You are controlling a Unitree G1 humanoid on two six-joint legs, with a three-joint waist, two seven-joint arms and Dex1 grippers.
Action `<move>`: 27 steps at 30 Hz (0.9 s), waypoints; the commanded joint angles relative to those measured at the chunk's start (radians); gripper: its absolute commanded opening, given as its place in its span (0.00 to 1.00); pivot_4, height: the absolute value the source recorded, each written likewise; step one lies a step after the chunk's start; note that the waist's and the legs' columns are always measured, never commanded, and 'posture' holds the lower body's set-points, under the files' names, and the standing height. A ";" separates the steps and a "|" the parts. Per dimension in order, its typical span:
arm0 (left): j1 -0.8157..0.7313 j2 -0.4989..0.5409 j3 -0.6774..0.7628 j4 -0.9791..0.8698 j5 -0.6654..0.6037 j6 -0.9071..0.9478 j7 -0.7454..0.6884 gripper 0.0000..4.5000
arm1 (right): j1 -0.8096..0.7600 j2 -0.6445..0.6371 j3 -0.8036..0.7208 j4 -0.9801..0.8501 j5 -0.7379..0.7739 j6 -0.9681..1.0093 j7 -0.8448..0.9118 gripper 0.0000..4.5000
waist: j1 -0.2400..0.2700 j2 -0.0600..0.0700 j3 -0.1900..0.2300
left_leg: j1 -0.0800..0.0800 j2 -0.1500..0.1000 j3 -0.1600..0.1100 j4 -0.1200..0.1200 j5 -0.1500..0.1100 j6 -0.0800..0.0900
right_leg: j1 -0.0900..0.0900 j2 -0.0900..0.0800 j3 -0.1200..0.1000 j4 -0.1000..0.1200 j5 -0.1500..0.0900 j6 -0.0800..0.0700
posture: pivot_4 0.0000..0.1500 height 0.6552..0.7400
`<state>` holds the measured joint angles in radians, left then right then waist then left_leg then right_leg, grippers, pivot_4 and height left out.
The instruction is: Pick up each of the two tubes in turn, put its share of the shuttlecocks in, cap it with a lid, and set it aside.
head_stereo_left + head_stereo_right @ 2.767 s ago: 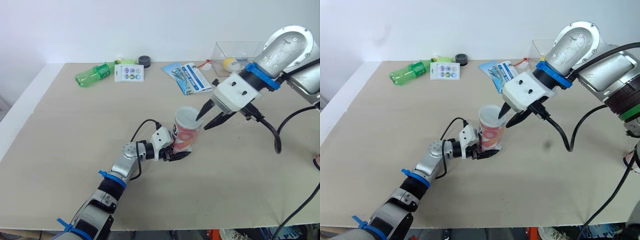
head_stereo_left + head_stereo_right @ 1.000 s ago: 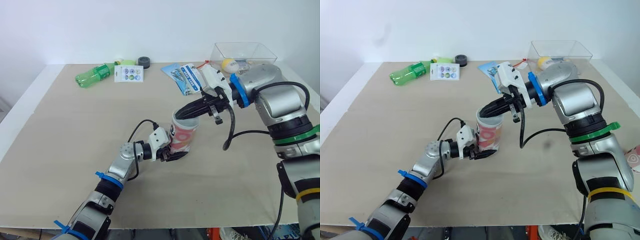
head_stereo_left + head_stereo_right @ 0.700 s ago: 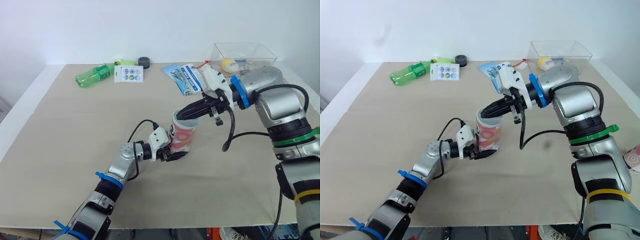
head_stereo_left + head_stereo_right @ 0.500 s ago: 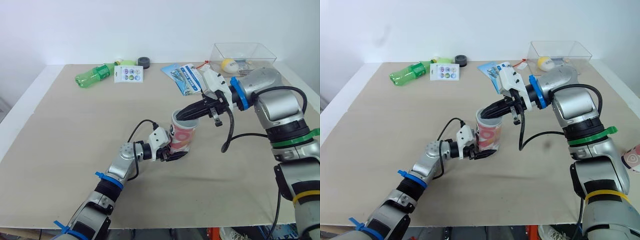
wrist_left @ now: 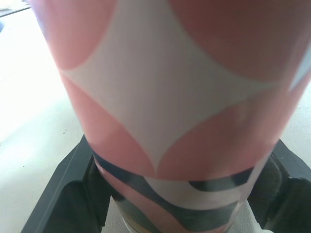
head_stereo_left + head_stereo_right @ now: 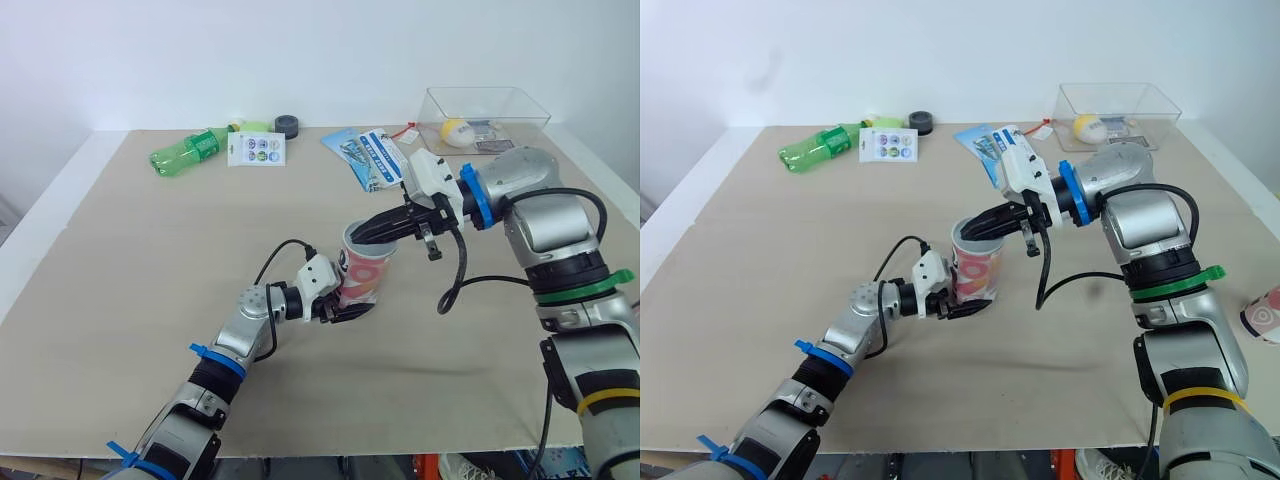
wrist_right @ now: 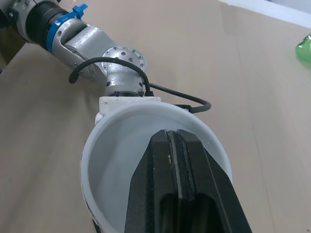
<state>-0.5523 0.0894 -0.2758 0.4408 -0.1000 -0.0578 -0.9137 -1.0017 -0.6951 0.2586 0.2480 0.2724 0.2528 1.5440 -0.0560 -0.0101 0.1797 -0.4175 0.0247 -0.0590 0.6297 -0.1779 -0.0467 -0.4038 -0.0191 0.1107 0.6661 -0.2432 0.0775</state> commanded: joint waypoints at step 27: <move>0.012 0.000 -0.004 0.001 0.001 0.004 0.005 0.68 | 0.123 0.051 0.027 -0.009 -0.069 0.027 -0.041 0.01 | -0.004 -0.006 -0.007 | 0.008 0.002 0.001 -0.004 0.000 0.000 | 0.005 0.002 0.000 0.000 -0.003 -0.006 | 1.00 1.00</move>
<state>-0.5448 0.0911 -0.2781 0.4443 -0.0957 -0.0581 -0.9057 -0.9196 -0.6401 0.1962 0.2193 0.2671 0.2715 1.4788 -0.0597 -0.0163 0.1731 -0.4081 0.0266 -0.0584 0.6245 -0.1780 -0.0468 -0.3975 -0.0174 0.1108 0.6658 -0.2470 0.0702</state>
